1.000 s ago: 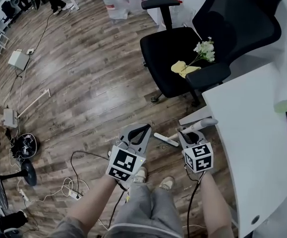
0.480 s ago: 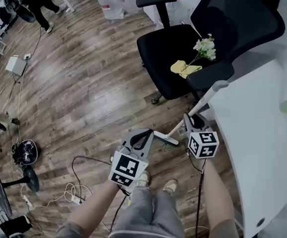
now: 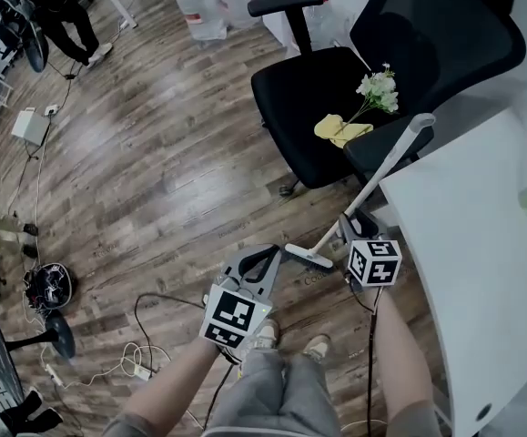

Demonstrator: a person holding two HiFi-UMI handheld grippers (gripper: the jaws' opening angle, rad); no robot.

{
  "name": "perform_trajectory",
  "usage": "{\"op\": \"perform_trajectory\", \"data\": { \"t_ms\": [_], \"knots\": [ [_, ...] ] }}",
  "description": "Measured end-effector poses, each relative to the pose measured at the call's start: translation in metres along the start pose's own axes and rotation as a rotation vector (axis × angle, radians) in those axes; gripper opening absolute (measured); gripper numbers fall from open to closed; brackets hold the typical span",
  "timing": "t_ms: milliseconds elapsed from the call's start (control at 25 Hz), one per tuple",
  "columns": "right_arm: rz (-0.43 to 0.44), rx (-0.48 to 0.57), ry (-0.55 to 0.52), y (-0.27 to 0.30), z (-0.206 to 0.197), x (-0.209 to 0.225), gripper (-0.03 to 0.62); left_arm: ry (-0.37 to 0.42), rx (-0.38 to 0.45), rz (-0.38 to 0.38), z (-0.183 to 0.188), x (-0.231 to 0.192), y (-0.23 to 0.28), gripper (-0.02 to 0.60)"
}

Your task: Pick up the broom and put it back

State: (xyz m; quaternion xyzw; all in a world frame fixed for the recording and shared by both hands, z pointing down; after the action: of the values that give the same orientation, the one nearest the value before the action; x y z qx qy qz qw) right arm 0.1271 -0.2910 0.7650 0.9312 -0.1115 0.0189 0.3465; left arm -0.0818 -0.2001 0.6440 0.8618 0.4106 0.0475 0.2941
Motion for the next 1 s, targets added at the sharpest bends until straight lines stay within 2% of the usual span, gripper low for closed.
{"op": "perform_trajectory", "data": {
  "t_ms": [240, 440, 720, 1000],
  "knots": [
    [0.010, -0.010, 0.035, -0.024, -0.004, -0.003, 0.170, 0.000, -0.010, -0.018, 0.002, 0.009, 0.000, 0.015],
    [0.057, 0.008, 0.023, -0.068, 0.013, -0.015, 0.148, 0.003, -0.008, -0.024, 0.018, 0.015, -0.008, 0.015],
    [0.124, 0.117, 0.024, -0.170, 0.068, -0.040, 0.077, 0.020, 0.019, -0.031, 0.058, 0.029, -0.041, 0.015],
    [0.135, 0.276, 0.028, -0.284, 0.138, -0.051, 0.054, 0.080, 0.076, -0.034, 0.117, 0.055, -0.090, 0.015]
  ]
}}
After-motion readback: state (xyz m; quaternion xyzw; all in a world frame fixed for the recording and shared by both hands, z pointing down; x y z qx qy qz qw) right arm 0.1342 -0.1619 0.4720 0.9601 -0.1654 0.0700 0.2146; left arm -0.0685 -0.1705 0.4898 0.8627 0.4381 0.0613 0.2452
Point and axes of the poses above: the fingertips, and each gripper's own axes: y forward along the fingers, x to its right, z out of its top, the point moved 6 cm from there along -y, backward along the fingers, and after that the axes turned 12 degrees about -z, right-handed, at the moved point
